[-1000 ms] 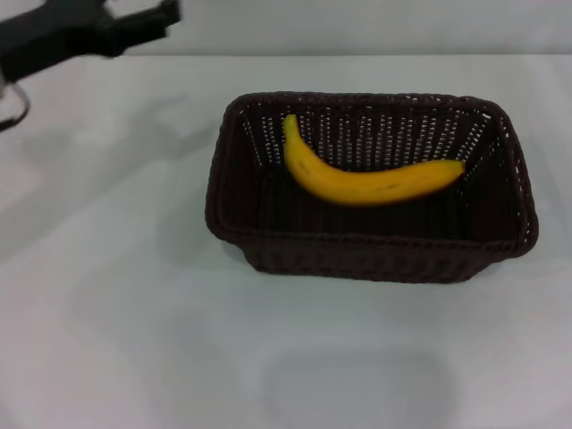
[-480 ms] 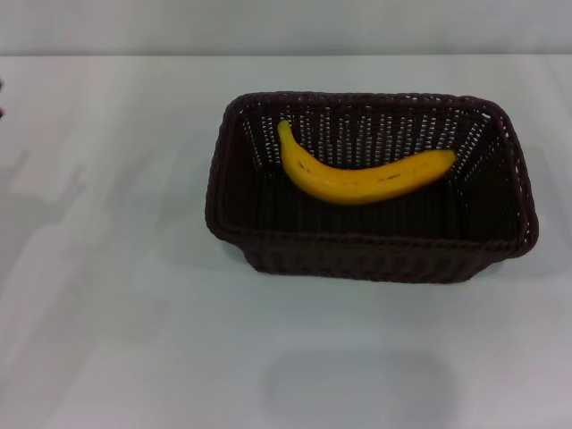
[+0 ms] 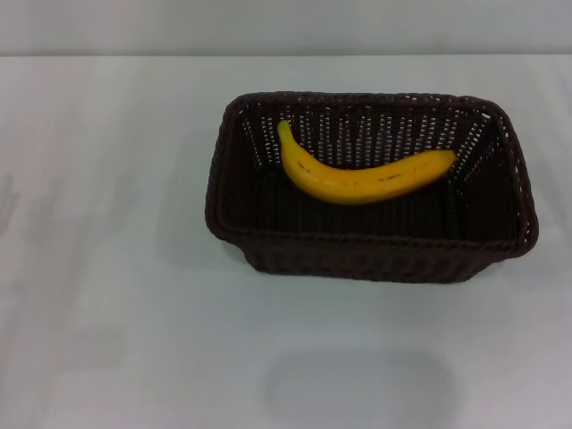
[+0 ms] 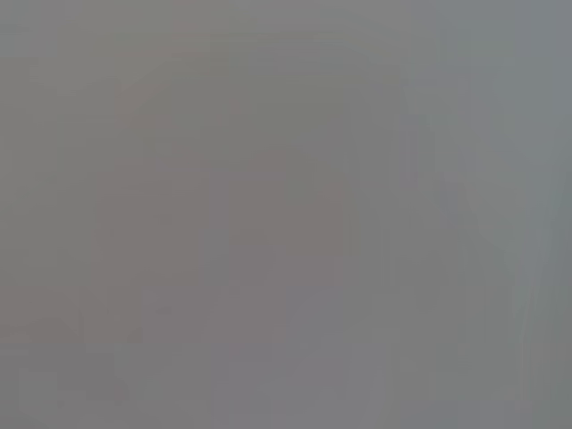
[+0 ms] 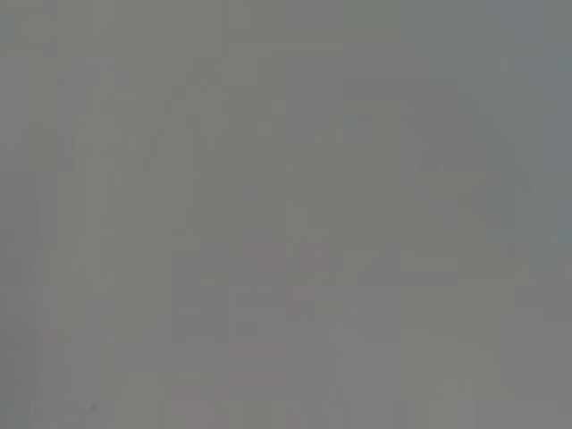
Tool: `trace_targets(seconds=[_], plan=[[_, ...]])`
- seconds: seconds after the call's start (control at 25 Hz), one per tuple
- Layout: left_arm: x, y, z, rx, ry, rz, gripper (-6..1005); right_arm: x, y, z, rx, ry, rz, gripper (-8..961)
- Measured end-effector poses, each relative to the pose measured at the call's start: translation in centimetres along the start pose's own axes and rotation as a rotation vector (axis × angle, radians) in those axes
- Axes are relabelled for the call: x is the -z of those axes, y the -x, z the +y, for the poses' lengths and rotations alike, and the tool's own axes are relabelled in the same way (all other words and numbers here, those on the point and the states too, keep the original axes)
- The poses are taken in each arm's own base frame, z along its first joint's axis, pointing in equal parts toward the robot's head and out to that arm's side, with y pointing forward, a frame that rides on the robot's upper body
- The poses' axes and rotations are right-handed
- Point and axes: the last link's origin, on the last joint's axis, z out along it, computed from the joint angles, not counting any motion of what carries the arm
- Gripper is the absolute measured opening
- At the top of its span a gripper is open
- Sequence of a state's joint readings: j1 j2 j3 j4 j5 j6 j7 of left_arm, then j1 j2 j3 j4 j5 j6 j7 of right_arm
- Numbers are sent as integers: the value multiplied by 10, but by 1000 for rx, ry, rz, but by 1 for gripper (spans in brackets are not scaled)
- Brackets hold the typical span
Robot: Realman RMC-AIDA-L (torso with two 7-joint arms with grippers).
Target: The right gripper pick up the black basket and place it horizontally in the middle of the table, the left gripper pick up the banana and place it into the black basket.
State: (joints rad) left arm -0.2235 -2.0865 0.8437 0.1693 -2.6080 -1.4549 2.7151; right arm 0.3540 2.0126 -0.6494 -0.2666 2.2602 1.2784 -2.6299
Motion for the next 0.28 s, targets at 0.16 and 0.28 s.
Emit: trace_targets(seconds=[0.16, 0.28], plan=[[4, 1, 2, 51, -57, 33, 876, 1, -3, 0, -9, -15, 8, 662], [7, 2, 1, 68, -89, 38, 876, 5, -8, 0, -8, -30, 25, 662]])
